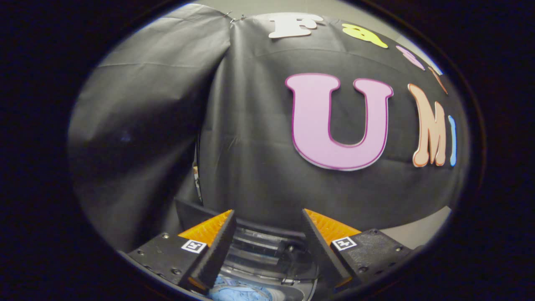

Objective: Put the clothes into the washing machine and then close the washing machine lid.

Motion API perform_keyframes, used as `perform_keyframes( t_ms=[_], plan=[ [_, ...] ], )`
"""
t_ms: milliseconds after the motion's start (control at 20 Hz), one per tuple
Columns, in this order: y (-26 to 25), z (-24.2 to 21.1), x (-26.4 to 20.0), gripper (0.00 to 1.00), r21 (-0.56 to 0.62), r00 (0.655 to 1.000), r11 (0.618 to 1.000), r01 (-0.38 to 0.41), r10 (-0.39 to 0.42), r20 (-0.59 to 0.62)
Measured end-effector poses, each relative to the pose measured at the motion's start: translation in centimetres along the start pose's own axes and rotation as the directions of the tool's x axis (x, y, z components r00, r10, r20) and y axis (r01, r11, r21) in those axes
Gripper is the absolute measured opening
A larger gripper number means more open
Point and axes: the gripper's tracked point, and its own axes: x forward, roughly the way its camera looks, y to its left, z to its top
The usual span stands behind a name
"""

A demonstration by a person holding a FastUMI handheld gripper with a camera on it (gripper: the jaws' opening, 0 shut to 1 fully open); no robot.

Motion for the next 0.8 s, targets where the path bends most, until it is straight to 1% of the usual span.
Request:
perform_keyframes(
  t_ms=[50,150,250,350,450,550,650,700,800],
  plan=[
    [-0.6,0.5,0.6,0.54,-0.005,1.0,1.0,0.019,-0.019,0.006],
    [-2.0,0.9,2.1,0.68,-0.02,0.996,0.995,0.093,-0.093,0.003],
    [-2.9,-0.1,3.9,0.82,-0.02,0.991,0.992,0.126,-0.127,-0.046],
    [-3.4,-2.4,5.0,0.97,0.013,0.985,0.99,0.138,-0.135,-0.105],
    [-3.4,-3.8,5.9,0.97,0.053,0.983,0.99,0.131,-0.123,-0.134],
    [-3.5,-5.0,6.4,0.97,0.037,0.977,0.99,0.137,-0.129,-0.171],
    [-3.2,-6.1,6.5,0.97,0.041,0.973,0.991,0.128,-0.117,-0.197],
    [-3.3,-6.3,6.8,0.97,0.068,0.977,0.989,0.132,-0.118,-0.176],
    [-3.3,-6.9,6.6,0.97,0.106,0.973,0.988,0.113,-0.088,-0.212]
  ],
)
